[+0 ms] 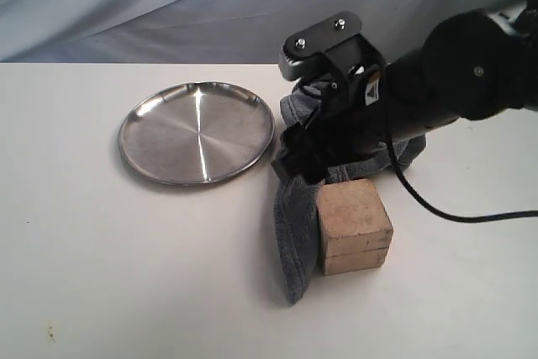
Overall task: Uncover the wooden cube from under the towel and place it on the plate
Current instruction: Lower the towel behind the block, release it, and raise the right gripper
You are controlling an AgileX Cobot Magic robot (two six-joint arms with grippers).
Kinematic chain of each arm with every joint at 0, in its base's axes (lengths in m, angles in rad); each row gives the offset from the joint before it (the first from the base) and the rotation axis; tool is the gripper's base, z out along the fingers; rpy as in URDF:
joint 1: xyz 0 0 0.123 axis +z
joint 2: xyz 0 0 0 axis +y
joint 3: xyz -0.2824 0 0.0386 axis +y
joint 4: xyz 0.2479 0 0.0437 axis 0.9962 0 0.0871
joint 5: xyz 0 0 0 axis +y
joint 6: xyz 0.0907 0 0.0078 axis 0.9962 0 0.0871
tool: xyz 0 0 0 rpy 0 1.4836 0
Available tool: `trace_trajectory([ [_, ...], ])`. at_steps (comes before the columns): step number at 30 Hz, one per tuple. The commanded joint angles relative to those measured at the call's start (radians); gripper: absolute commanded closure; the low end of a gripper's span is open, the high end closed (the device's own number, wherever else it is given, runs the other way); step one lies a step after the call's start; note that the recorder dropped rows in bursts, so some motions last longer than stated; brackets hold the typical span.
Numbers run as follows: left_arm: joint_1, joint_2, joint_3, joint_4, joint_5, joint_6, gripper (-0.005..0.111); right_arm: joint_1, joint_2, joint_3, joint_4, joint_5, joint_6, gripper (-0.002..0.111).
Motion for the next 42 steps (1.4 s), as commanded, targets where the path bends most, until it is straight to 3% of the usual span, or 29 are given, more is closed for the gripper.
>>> trace_trajectory([
  [1,-0.001,-0.002,0.004,0.001,-0.004,-0.001,0.105,0.023,-0.006,0.079,-0.118,-0.037,0.002,0.040],
  [12,-0.001,-0.002,0.004,0.001,-0.004,-0.003,0.105,0.023,-0.006,0.198,-0.121,-0.289,0.003,0.041],
  [26,-0.001,-0.002,0.004,0.001,-0.004,0.001,0.105,0.023,0.136,0.196,-0.117,-0.342,0.003,0.048],
  [29,-0.001,-0.002,0.004,0.001,-0.004,0.001,0.105,0.023,0.137,0.196,-0.117,-0.368,0.003,0.059],
  [37,-0.001,-0.002,0.004,0.001,-0.004,-0.003,0.105,0.023,0.137,0.196,-0.101,-0.434,0.003,0.105],
  [42,-0.001,-0.002,0.004,0.001,-0.004,-0.003,0.105,0.023,0.119,0.196,-0.065,-0.547,0.007,0.108],
])
